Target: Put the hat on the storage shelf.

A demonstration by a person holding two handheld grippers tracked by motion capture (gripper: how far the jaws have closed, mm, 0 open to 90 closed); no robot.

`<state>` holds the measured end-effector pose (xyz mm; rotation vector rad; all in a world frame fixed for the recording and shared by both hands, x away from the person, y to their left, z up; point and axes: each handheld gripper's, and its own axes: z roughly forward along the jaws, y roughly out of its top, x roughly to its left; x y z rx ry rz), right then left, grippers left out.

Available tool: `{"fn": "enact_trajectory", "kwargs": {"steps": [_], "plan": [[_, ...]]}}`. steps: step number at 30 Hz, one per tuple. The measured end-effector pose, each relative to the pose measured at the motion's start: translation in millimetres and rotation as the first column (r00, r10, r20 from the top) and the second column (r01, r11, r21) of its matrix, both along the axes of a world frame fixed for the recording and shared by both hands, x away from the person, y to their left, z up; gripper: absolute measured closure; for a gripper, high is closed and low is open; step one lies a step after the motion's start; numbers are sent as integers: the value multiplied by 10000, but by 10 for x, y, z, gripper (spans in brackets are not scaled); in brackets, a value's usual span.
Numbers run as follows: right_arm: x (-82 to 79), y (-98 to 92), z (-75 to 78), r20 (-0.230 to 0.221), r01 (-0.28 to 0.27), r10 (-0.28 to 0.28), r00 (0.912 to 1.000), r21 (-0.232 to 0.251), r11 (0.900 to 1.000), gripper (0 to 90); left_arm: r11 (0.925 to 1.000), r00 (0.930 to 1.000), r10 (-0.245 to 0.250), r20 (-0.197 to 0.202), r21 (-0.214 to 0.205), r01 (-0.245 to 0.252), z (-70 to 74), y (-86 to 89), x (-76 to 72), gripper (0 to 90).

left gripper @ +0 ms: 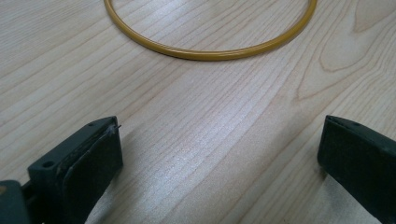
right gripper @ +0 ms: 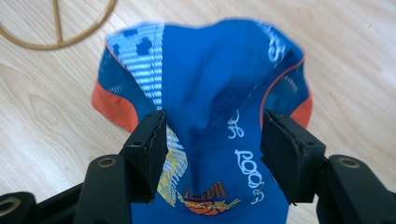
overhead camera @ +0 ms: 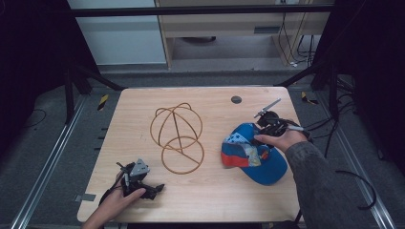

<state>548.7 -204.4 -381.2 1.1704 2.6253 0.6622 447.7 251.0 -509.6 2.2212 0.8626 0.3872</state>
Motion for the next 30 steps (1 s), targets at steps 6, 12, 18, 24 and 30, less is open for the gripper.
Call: {"fn": "enact_trajectory", "kwargs": {"steps": [6, 12, 18, 24, 30], "plan": [[-58, -43, -160, -140, 232, -229, 9996, 253, 9994, 448, 10000, 10000, 23, -29, -30, -23, -1, -2, -2, 0], [-100, -57, -273, -298, 86, -76, 9995, 324, 9994, 593, 10000, 10000, -34, -36, 48, 34, 2, 3, -1, 0], [-82, -46, -302, -462, -88, 100, 9989, 278, 9996, 848, 10000, 10000, -35, -37, 50, 35, 2, 4, 0, 0], [-84, -36, -245, -628, -267, 286, 9976, 307, 9992, 900, 10000, 10000, 17, -27, -28, -17, -1, -1, -2, 0], [-85, -59, -10, -448, -364, 379, 9983, 347, 9987, 900, 10000, 10000, -8, 0, 6, 8, 0, 1, 0, 0]]}}
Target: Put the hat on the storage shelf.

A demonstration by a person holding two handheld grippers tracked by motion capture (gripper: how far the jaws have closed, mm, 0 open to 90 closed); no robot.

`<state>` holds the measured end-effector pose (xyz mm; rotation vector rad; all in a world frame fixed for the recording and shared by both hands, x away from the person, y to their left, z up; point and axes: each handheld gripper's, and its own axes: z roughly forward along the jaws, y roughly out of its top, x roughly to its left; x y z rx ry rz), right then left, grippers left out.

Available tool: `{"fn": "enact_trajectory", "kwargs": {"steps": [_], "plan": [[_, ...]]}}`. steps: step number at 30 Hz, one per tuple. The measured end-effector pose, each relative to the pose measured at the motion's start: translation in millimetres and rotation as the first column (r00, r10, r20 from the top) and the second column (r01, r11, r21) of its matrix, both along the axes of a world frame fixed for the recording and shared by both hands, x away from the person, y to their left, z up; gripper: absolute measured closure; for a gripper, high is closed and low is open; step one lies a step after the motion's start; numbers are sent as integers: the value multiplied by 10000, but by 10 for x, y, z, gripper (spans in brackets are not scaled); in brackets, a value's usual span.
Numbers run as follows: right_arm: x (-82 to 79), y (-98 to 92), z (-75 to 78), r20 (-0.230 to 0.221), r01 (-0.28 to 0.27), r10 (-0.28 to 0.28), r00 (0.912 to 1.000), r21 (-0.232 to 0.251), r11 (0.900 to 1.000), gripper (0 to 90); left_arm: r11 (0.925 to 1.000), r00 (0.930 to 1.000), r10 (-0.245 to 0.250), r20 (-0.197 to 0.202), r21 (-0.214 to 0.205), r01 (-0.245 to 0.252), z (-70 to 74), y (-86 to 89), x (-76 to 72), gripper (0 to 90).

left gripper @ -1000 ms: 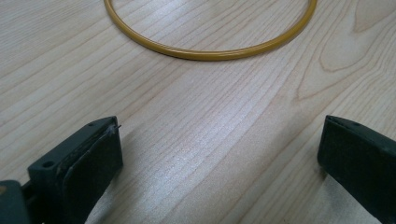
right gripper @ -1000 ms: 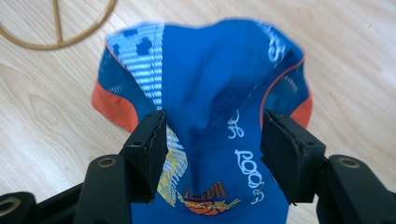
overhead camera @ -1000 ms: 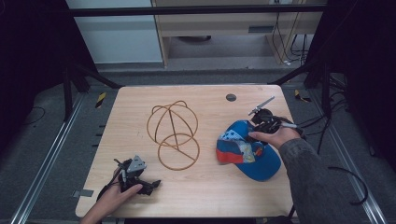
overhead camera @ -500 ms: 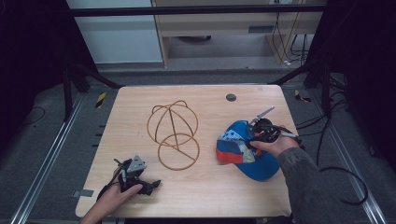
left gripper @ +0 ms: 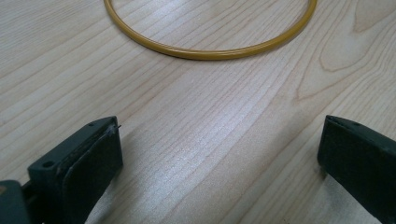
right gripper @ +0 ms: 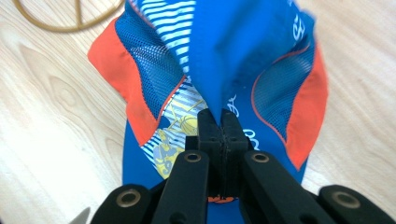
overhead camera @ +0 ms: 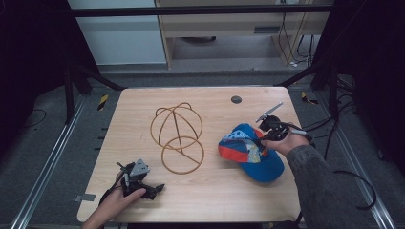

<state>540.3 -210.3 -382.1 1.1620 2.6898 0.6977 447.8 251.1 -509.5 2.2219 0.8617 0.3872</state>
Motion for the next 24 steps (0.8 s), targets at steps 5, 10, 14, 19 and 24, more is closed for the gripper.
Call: {"fn": "enact_trajectory", "kwargs": {"steps": [5, 10, 14, 19, 24], "plan": [[-3, -23, 251, 226, -21, 20, 9997, 75, 10000, 900, 10000, 10000, 2, -6, -3, -2, 0, 0, 0, 0], [-16, -41, 469, 537, -47, 35, 9986, 237, 9997, 900, 10000, 10000, 2, -4, -2, -2, 0, 0, 0, 0], [-44, -35, 641, 814, -111, 84, 9966, 320, 9994, 900, 10000, 10000, -6, -15, 5, 6, 1, 0, 0, 0], [-93, -16, 829, 1174, -307, 245, 9928, 518, 9982, 900, 10000, 10000, 0, -28, 6, 0, 2, 0, 0, 0], [-135, -5, 987, 1460, -450, 356, 9886, 612, 9971, 900, 10000, 10000, -9, -44, 14, 10, 2, 0, -1, 0]]}}
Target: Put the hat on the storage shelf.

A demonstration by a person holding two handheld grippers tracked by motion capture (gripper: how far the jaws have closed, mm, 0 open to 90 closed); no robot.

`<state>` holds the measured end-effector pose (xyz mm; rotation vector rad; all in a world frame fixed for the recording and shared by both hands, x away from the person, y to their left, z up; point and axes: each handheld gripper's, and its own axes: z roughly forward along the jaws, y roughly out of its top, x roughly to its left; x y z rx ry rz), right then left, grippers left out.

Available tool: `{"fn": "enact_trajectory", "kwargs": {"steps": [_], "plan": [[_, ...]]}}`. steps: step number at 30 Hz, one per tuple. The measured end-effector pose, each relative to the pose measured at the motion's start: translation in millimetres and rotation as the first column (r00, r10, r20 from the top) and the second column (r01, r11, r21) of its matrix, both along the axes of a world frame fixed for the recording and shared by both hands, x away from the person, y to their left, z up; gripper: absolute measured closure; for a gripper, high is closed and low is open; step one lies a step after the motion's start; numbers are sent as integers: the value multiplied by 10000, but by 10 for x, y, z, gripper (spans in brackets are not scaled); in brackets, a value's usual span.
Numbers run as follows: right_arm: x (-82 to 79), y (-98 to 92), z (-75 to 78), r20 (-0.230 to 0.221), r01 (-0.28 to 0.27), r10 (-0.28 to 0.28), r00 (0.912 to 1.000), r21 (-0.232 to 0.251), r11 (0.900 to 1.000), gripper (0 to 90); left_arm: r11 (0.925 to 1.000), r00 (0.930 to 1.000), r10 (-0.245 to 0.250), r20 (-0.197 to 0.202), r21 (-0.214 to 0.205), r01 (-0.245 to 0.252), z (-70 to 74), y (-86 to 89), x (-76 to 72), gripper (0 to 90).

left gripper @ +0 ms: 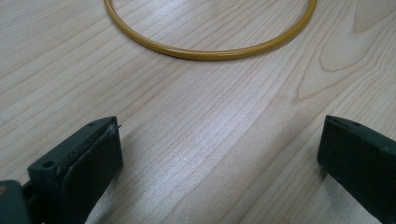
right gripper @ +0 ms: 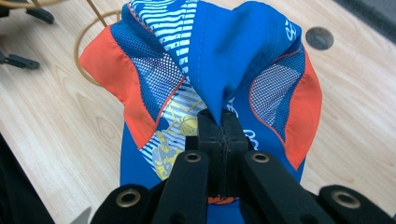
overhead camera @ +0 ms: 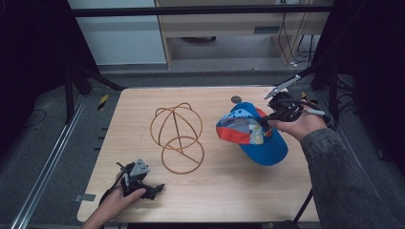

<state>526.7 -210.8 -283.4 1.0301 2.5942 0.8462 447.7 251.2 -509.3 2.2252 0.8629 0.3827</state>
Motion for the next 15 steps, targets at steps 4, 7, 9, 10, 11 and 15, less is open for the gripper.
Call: {"fn": "enact_trajectory", "kwargs": {"steps": [4, 7, 9, 10, 11, 15], "plan": [[-26, 4, 93, 139, -61, 60, 9999, 88, 9999, 900, 10000, 10000, -7, 8, 2, 7, 0, 0, 1, 0], [-42, 4, 148, 271, -79, 75, 9996, 139, 9999, 900, 10000, 10000, -2, 9, -1, 2, 0, 0, 1, 0], [-51, 3, 177, 352, -117, 109, 9993, 231, 9997, 900, 10000, 10000, -1, 10, 1, 1, 0, 0, 1, 0], [-56, 6, 195, 405, -95, 85, 9991, 235, 9997, 900, 10000, 10000, 1, 8, 0, -1, 0, 0, 0, 0], [-59, 5, 215, 457, -120, 107, 9989, 273, 9996, 900, 10000, 10000, -1, 11, 2, 1, 0, 0, 1, 0], [-77, 15, 303, 659, -152, 124, 9978, 419, 9990, 900, 10000, 10000, -8, 11, 7, 8, 0, 0, 1, 0]]}}
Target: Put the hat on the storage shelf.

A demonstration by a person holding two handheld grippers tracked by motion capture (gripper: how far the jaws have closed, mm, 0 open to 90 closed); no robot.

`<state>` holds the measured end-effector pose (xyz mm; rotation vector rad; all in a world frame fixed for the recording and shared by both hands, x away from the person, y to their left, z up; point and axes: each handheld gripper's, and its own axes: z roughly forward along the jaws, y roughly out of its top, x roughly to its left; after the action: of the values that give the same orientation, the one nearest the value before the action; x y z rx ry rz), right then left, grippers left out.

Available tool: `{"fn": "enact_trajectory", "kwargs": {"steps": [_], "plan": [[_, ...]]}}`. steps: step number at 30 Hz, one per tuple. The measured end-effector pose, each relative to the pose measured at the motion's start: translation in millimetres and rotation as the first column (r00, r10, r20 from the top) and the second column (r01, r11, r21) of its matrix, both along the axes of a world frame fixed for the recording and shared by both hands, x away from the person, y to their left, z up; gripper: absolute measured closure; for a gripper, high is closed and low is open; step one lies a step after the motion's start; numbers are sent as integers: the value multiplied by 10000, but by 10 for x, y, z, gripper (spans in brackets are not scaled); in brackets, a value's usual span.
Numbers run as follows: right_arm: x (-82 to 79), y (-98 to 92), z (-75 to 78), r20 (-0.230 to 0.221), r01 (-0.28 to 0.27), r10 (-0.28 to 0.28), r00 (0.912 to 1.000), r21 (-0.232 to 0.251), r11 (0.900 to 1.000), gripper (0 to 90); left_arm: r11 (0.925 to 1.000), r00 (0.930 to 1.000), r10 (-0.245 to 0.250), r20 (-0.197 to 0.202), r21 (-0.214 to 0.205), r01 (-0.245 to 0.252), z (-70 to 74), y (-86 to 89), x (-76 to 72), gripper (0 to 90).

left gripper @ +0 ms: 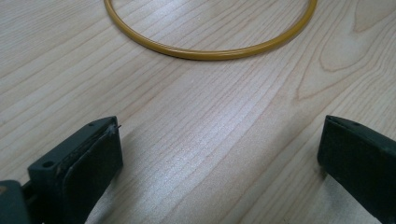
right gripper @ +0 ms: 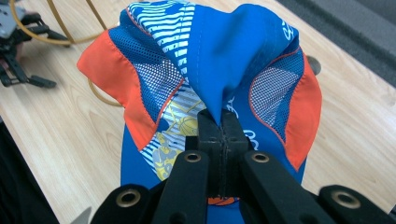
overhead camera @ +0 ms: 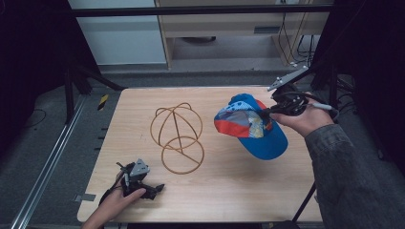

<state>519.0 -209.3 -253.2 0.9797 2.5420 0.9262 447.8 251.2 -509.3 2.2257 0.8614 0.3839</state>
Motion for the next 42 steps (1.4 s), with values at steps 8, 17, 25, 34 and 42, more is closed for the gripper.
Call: {"fn": "enact_trajectory", "kwargs": {"steps": [8, 17, 25, 34, 42], "plan": [[-39, 16, 140, 388, -86, 75, 9992, 278, 9996, 900, 10000, 10000, 7, -9, -5, -7, 0, 0, -1, 0], [-96, 20, 281, 795, -178, 130, 9968, 595, 9981, 900, 10000, 10000, 5, -10, -1, -5, 0, 0, -1, 0], [-146, 134, 426, 1204, -456, 348, 9921, 882, 9951, 900, 10000, 10000, 5, -10, -1, -5, 0, 0, -1, 0], [-189, 357, 538, 1557, -995, 838, 9842, 958, 9904, 900, 10000, 10000, 5, -11, -1, -5, 0, 0, -1, 0], [-194, 518, 574, 1668, -1316, 1142, 9794, 969, 9866, 900, 10000, 10000, 4, -11, -1, -4, 0, 0, -1, 0]]}}
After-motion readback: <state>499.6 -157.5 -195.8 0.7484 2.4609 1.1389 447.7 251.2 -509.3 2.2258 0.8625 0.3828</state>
